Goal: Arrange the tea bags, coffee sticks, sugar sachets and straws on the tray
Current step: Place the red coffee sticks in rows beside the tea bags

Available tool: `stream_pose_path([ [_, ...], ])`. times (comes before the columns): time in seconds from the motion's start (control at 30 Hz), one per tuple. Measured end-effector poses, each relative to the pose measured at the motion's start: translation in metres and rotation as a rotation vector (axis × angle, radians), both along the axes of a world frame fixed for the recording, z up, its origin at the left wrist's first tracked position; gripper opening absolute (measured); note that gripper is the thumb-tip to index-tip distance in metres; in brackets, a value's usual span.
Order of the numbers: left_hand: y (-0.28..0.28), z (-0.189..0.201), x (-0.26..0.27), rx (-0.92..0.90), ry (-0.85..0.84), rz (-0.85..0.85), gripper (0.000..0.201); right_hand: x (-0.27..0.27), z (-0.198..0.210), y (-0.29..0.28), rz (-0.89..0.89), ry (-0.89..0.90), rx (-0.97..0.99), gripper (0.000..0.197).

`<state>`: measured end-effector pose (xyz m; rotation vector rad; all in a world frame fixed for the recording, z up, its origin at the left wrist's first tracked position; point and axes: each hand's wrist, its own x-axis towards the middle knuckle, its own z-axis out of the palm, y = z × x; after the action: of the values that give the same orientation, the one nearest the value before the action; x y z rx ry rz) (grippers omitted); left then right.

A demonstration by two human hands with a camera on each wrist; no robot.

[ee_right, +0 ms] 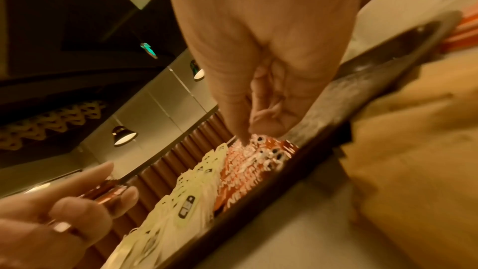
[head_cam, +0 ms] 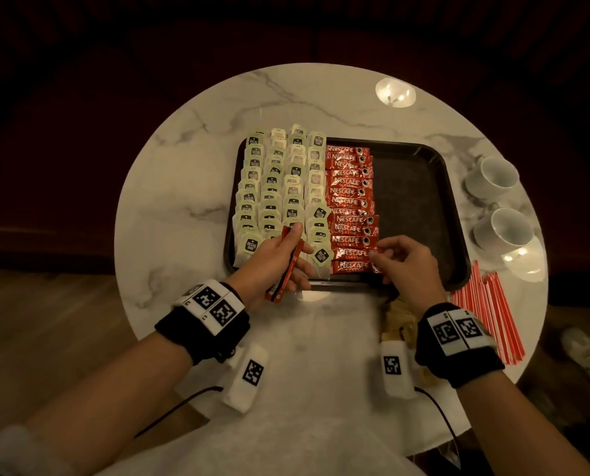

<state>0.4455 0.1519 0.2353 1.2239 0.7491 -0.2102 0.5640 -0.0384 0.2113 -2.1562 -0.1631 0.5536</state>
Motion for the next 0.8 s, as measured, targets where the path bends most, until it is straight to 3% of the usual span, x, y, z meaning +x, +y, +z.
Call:
stream_pose_path([
  [0.1,-0.003,-0.001,0.002,-0.099,-0.068,0.069,0.036,-0.01,0.012,0.009,0.15,0.086,0.127,0.01],
  [0.3,-0.009,0.007,0.007,-0.099,-0.256,0.131,0.033,-0.036,0.024,0.028,0.33,0.317,0.281,0.021],
  [0.4,-0.01,0.008,0.009,-0.135,-0.29,0.175,0.036,-0.038,0.024,0.032,0.361,0.29,0.31,0.009],
  [0.63,-0.018,0.005,0.011,-0.236,-0.311,0.201,0.041,-0.039,0.021,0.032,0.353,0.249,0.33,0.021],
  [0.8,-0.015,0.006,0.014,-0.121,-0.295,0.225,0.052,-0.03,0.021,0.023,0.33,0.173,0.346,0.013],
])
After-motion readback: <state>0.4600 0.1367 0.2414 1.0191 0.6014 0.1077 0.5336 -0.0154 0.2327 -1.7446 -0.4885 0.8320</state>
